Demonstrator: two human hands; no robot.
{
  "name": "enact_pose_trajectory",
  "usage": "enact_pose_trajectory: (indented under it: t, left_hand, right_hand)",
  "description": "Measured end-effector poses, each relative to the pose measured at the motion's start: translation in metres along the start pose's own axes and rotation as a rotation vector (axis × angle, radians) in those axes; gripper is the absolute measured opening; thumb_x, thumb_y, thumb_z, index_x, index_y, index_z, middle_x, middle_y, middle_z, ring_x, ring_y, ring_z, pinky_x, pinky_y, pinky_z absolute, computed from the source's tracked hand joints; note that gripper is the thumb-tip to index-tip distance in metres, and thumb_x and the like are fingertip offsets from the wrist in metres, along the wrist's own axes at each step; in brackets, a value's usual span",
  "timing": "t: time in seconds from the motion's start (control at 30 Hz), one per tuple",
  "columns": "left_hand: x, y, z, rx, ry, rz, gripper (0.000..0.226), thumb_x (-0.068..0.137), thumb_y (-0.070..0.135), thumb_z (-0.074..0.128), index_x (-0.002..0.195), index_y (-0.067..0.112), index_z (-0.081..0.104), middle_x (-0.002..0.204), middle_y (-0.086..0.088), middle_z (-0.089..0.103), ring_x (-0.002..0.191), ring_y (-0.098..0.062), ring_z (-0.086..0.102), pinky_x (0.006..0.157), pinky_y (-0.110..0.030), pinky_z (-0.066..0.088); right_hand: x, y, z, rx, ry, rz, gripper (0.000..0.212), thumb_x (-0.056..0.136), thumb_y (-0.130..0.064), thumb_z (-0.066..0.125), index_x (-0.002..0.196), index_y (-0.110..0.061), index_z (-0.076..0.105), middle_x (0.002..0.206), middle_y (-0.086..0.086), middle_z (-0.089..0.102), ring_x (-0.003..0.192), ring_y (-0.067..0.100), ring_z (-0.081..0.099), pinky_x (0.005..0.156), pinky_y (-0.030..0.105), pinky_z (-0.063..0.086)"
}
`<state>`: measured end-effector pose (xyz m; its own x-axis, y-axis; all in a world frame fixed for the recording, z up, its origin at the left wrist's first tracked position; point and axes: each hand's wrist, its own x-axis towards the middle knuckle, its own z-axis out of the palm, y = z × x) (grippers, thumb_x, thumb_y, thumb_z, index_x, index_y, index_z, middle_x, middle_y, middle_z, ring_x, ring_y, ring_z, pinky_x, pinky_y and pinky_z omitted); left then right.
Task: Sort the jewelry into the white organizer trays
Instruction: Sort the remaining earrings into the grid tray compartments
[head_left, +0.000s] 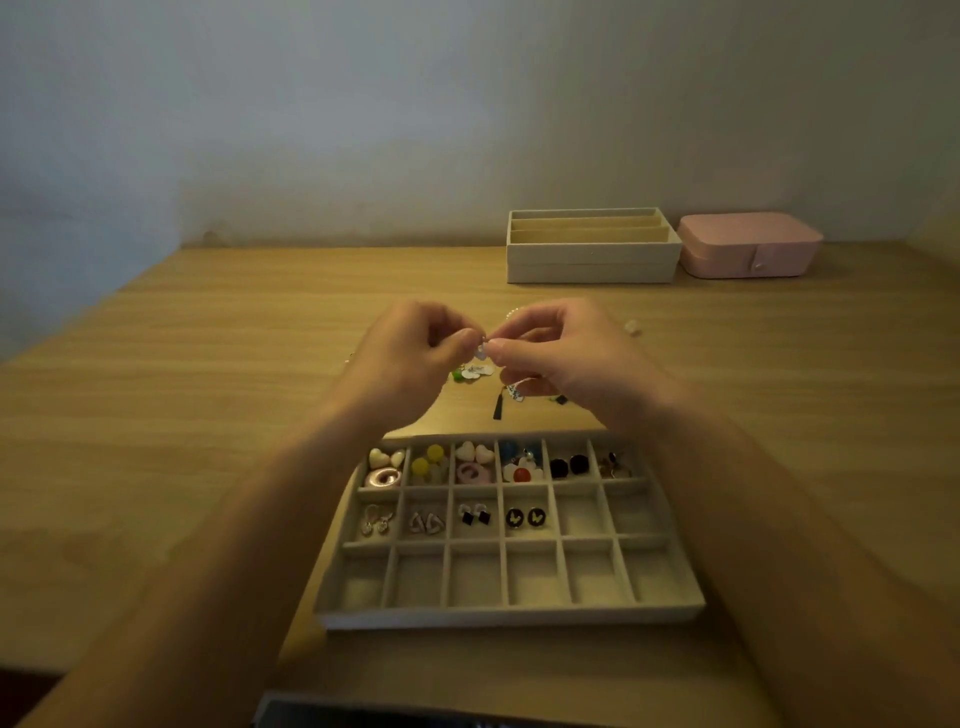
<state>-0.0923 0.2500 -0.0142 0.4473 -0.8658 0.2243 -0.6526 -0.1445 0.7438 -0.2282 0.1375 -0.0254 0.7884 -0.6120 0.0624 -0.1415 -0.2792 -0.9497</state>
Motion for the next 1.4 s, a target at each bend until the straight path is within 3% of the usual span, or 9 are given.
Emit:
enact_pose_trajectory:
  t: [0.17,0.37,0.47,0.6,0.83,0.97,1.07,1.13,1.4]
  left_hand:
    - [-0.018,0.002,0.004,-0.050,0.065,0.011,0.009,0.093,0.018,0.067,0.094,0.027,0.069,0.084,0.009,0.071,0.076,0.000,0.066,0.066,-0.014,0.052]
    - [-0.039,0.002,0.011,-0.088,0.118,0.016,0.010,0.092,0.020,0.069,0.094,0.029,0.064,0.084,0.011,0.071,0.076,0.003,0.065,0.065,-0.014,0.049]
    - [-0.057,-0.002,0.023,0.074,-0.012,0.112,0.011,0.085,0.041,0.072,0.089,0.033,0.065,0.087,0.017,0.064,0.081,0.003,0.058,0.069,-0.020,0.047]
    - [-0.078,-0.003,0.035,0.314,-0.268,0.233,0.044,0.065,0.075,0.064,0.094,0.042,0.066,0.105,0.019,0.055,0.105,-0.007,0.044,0.091,-0.036,0.044]
    - [-0.084,-0.008,0.028,0.374,-0.235,0.315,0.022,0.070,0.067,0.065,0.078,0.046,0.066,0.100,0.023,0.053,0.099,-0.010,0.042,0.086,-0.039,0.045]
    - [-0.086,-0.014,0.019,0.391,-0.206,0.295,0.017,0.069,0.067,0.063,0.074,0.050,0.063,0.095,0.027,0.051,0.097,-0.010,0.043,0.086,-0.040,0.046]
    - [-0.087,-0.019,0.015,0.355,-0.190,0.246,0.015,0.068,0.067,0.065,0.071,0.052,0.062,0.094,0.026,0.052,0.098,-0.010,0.044,0.086,-0.041,0.046]
    - [-0.089,-0.019,0.015,0.356,-0.183,0.235,0.016,0.068,0.068,0.065,0.072,0.053,0.063,0.094,0.026,0.052,0.098,-0.009,0.043,0.086,-0.040,0.045]
    - [-0.093,-0.021,0.017,0.336,-0.167,0.188,0.013,0.073,0.059,0.073,0.074,0.051,0.064,0.098,0.026,0.050,0.102,-0.004,0.041,0.087,-0.031,0.038]
  right_hand:
    - [-0.010,-0.002,0.000,0.035,-0.067,-0.015,0.016,0.093,-0.011,0.071,0.109,-0.007,0.071,0.092,0.010,0.077,0.086,0.020,0.075,0.079,0.035,0.064]
    - [-0.020,-0.006,-0.006,0.005,-0.106,-0.009,0.015,0.091,-0.011,0.074,0.105,-0.006,0.072,0.092,0.012,0.076,0.084,0.021,0.075,0.077,0.033,0.062]
    - [-0.036,-0.004,-0.016,0.006,-0.061,0.003,0.012,0.088,-0.008,0.076,0.099,-0.005,0.073,0.090,0.013,0.076,0.080,0.022,0.075,0.075,0.034,0.062]
    - [-0.063,-0.001,-0.028,0.016,-0.070,0.005,0.015,0.084,-0.007,0.078,0.098,-0.001,0.074,0.088,0.014,0.077,0.080,0.027,0.076,0.072,0.032,0.063]
    - [-0.083,0.011,-0.020,-0.200,0.003,0.032,0.005,0.081,-0.020,0.083,0.079,-0.023,0.080,0.073,-0.017,0.070,0.065,-0.005,0.057,0.058,0.011,0.043]
    - [-0.091,0.012,-0.009,-0.236,-0.006,0.050,0.004,0.081,-0.018,0.084,0.080,-0.021,0.081,0.091,-0.012,0.067,0.084,-0.010,0.060,0.066,0.010,0.048]
    - [-0.092,0.020,0.001,-0.334,0.076,0.088,0.011,0.077,-0.032,0.086,0.073,-0.038,0.078,0.121,-0.014,0.056,0.117,0.003,0.049,0.096,0.028,0.043]
    - [-0.094,0.024,0.010,-0.427,0.128,0.083,0.014,0.077,-0.037,0.085,0.069,-0.042,0.075,0.129,-0.015,0.051,0.131,0.012,0.036,0.105,0.038,0.033]
    - [-0.104,0.027,0.018,-0.501,0.195,0.084,0.019,0.081,-0.036,0.082,0.068,-0.041,0.069,0.146,-0.015,0.042,0.141,0.011,0.020,0.115,0.047,0.022]
